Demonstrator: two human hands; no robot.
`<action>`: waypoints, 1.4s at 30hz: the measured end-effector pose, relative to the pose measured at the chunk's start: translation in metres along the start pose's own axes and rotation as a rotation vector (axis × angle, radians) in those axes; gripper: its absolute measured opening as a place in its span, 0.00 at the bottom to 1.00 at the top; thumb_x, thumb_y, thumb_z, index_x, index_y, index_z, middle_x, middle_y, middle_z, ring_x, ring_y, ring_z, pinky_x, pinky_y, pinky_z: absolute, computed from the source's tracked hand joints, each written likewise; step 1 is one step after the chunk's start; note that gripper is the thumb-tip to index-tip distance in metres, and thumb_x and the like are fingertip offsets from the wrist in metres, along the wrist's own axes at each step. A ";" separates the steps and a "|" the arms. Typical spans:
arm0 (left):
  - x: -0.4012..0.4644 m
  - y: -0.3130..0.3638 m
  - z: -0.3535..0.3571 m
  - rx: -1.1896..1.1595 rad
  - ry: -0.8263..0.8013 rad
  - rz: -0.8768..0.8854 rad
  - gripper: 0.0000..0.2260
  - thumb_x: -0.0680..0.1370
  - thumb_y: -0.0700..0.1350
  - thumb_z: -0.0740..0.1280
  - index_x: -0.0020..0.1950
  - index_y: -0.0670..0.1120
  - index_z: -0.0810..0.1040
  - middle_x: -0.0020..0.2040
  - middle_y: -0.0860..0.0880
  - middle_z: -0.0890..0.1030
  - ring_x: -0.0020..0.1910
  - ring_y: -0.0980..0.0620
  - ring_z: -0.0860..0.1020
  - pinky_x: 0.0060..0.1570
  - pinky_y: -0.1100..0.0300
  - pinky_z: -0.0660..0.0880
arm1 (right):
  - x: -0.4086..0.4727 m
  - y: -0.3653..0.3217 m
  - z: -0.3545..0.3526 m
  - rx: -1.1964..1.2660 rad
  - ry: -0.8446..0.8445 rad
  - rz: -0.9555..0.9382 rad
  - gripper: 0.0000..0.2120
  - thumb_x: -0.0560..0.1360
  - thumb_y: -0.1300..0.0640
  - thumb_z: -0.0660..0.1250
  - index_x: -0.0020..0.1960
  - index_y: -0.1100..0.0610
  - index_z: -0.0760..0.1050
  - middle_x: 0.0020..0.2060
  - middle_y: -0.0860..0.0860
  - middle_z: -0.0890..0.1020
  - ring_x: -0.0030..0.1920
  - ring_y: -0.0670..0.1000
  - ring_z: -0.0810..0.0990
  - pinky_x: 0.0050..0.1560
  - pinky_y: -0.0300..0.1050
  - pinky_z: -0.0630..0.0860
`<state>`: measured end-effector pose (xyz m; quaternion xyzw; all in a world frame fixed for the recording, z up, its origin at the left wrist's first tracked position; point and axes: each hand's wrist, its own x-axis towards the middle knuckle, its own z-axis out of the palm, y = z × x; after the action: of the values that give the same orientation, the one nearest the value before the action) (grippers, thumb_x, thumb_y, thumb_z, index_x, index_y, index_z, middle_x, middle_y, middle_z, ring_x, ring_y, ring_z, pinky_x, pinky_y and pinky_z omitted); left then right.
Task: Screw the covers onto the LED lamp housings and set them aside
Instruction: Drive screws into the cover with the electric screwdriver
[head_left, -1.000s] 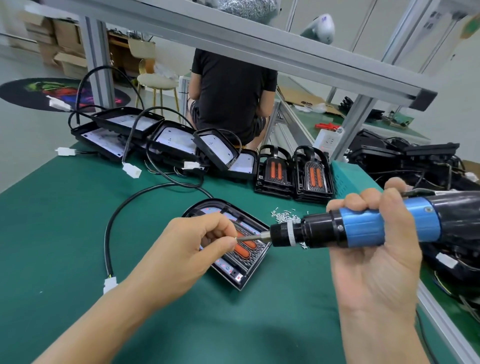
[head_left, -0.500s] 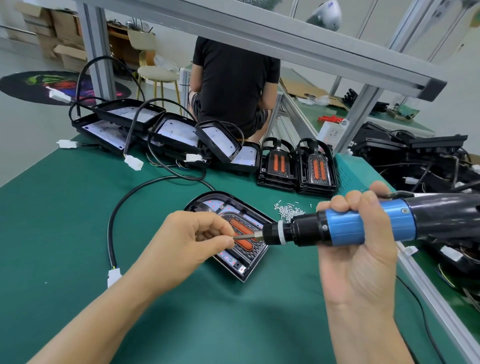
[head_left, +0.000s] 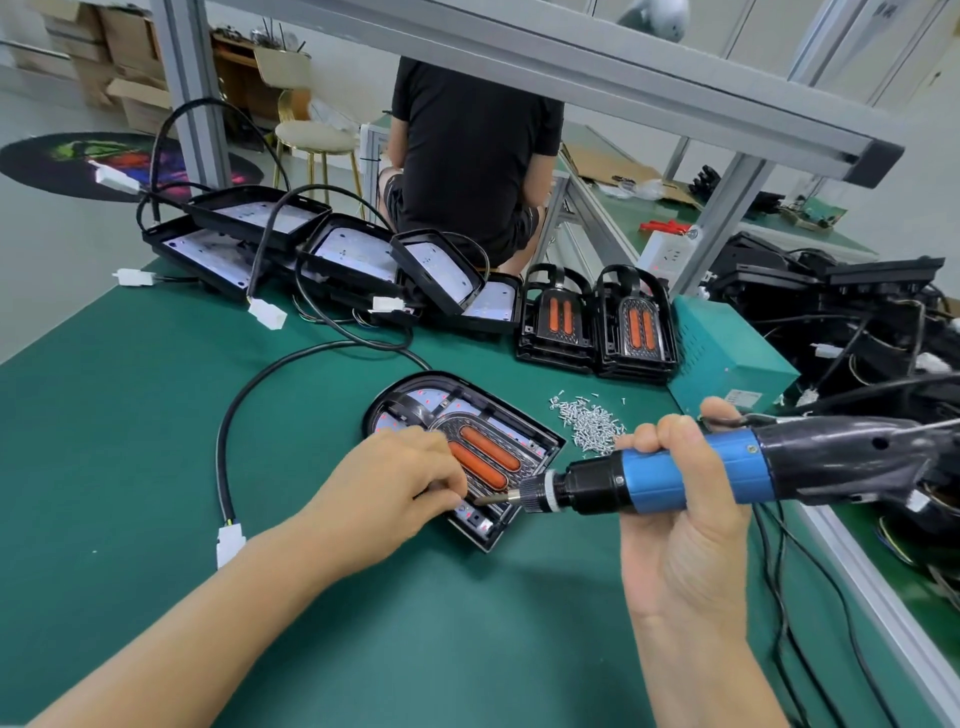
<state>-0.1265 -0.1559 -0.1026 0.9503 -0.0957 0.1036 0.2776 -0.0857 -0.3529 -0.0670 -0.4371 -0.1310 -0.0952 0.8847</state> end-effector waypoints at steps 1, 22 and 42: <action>0.001 0.000 0.000 0.051 -0.022 0.037 0.05 0.78 0.47 0.66 0.47 0.50 0.82 0.44 0.57 0.74 0.44 0.58 0.71 0.52 0.60 0.65 | 0.000 0.000 0.000 -0.008 -0.002 -0.002 0.14 0.72 0.64 0.66 0.53 0.49 0.70 0.33 0.46 0.76 0.36 0.46 0.76 0.46 0.40 0.76; 0.000 0.011 -0.004 0.594 -0.181 0.168 0.14 0.67 0.45 0.60 0.49 0.52 0.79 0.46 0.54 0.73 0.47 0.51 0.68 0.50 0.57 0.64 | -0.002 -0.003 0.013 -0.147 -0.146 0.000 0.16 0.69 0.63 0.69 0.53 0.51 0.70 0.32 0.48 0.77 0.37 0.50 0.76 0.44 0.39 0.76; -0.005 0.007 0.002 0.332 0.023 0.157 0.13 0.60 0.36 0.72 0.39 0.51 0.82 0.39 0.54 0.78 0.38 0.50 0.76 0.43 0.57 0.70 | 0.000 -0.005 0.020 -0.175 -0.188 0.003 0.15 0.69 0.64 0.69 0.51 0.50 0.72 0.32 0.46 0.77 0.37 0.48 0.76 0.42 0.39 0.76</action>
<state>-0.1324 -0.1620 -0.1016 0.9714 -0.1479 0.1504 0.1090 -0.0899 -0.3404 -0.0515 -0.5200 -0.2039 -0.0635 0.8271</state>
